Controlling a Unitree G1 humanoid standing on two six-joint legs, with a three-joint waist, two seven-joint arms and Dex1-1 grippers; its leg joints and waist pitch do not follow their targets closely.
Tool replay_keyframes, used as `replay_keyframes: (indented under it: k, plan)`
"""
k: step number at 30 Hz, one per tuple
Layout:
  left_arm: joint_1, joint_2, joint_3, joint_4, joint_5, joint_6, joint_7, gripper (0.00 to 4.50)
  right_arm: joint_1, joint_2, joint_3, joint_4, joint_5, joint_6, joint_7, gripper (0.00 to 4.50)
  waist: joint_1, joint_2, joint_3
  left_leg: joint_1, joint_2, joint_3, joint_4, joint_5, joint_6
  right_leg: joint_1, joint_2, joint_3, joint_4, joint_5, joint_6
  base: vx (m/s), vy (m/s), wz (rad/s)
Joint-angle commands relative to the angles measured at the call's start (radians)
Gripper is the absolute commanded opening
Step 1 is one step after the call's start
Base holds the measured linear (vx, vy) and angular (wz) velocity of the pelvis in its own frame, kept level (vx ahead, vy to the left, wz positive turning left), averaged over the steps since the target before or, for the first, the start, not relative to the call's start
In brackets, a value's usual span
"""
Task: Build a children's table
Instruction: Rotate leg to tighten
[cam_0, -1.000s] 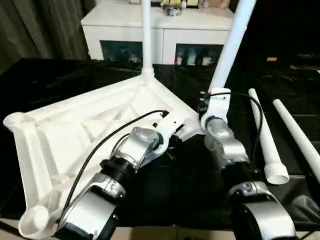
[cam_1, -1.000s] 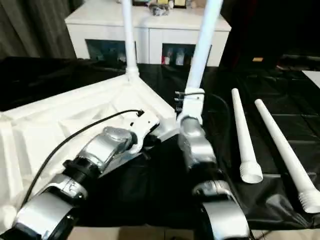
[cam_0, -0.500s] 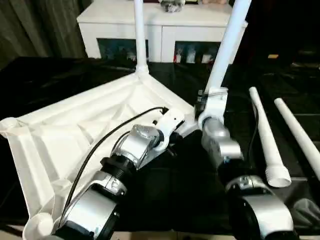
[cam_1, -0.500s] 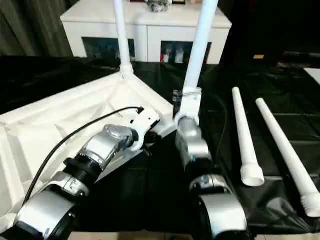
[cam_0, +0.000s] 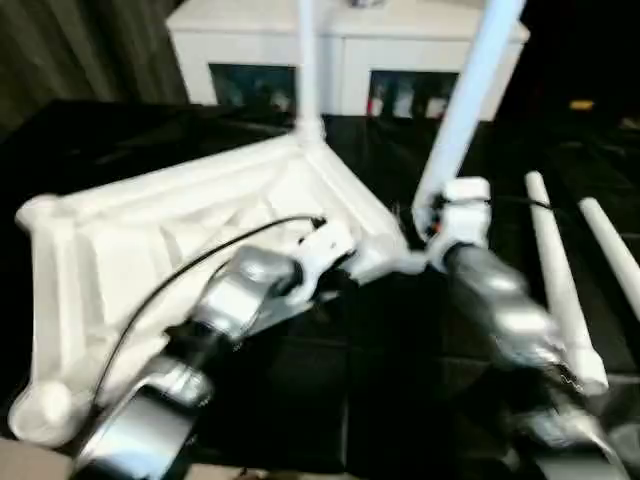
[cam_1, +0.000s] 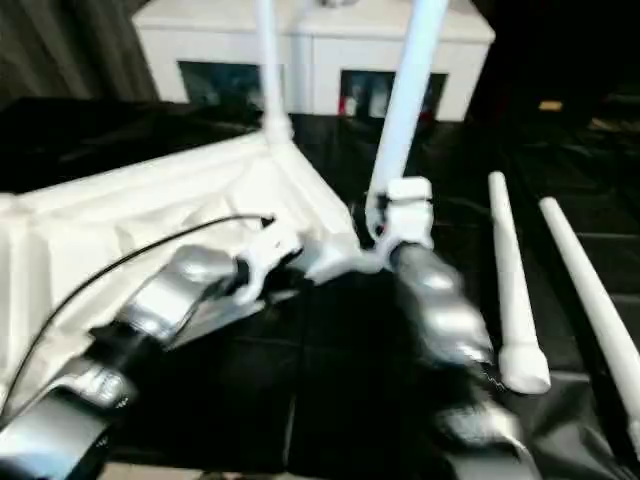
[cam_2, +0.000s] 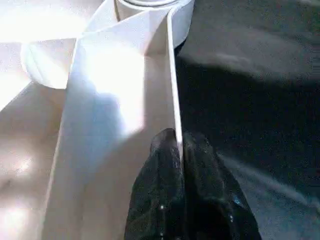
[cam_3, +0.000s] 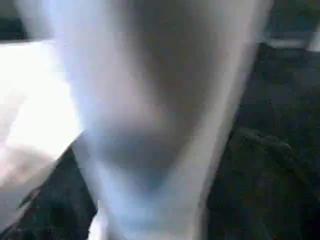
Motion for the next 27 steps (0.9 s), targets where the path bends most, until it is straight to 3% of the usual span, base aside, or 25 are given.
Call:
replay_keyframes:
  k: [1,5,8,13,18,27]
  plan:
    - [0.031,0.025,-0.012,-0.066,-0.072,-0.081,-0.112,0.00,0.077,-0.095,0.018,-0.102,0.098,0.040,0.234,4.42,0.003,-0.012,-0.061,0.021,0.061,-0.021,-0.072,-0.182,0.106,0.065,-0.059,0.047,-0.056,-0.195,-0.234,0.000,0.000,0.00]
    - [0.043,0.049,-0.022,-0.084,-0.069,-0.093,-0.145,0.00,0.128,-0.186,0.033,-0.112,0.076,-0.009,0.363,4.47,-0.001,-0.012,-0.058,0.022,0.059,-0.024,-0.075,-0.241,0.056,0.060,-0.058,0.046,-0.068,-0.305,-0.207,0.000,0.000,0.00]
    - [0.056,0.066,-0.021,-0.113,-0.083,-0.103,-0.187,0.00,0.152,-0.268,0.053,-0.092,0.045,-0.037,0.452,4.47,-0.002,-0.012,-0.055,0.025,0.059,-0.025,-0.076,-0.259,0.042,0.054,-0.058,0.047,-0.075,-0.362,-0.190,0.000,0.000,0.00]
    - [0.070,0.080,-0.021,-0.140,-0.090,-0.113,-0.223,0.00,0.136,-0.296,0.056,-0.053,0.044,-0.059,0.479,4.47,-0.005,-0.015,-0.055,0.024,0.058,-0.027,-0.077,-0.262,0.044,0.055,-0.058,0.046,-0.076,-0.381,-0.186,0.000,0.000,0.00]
    - [0.072,0.078,-0.016,-0.133,-0.086,-0.116,-0.218,0.00,0.109,-0.290,0.076,0.009,0.011,-0.111,0.502,4.47,-0.005,-0.020,-0.060,0.018,0.056,-0.026,-0.071,-0.204,0.061,0.061,-0.059,0.045,-0.065,-0.311,-0.206,0.000,0.000,0.00]
    - [0.065,0.072,-0.012,-0.121,-0.080,-0.117,-0.215,0.00,0.091,-0.270,0.100,0.073,-0.006,-0.154,0.536,3.75,-0.002,-0.019,-0.063,0.019,0.056,-0.025,-0.065,-0.175,0.083,0.062,-0.058,0.043,-0.062,-0.291,-0.217,0.000,0.000,0.00]
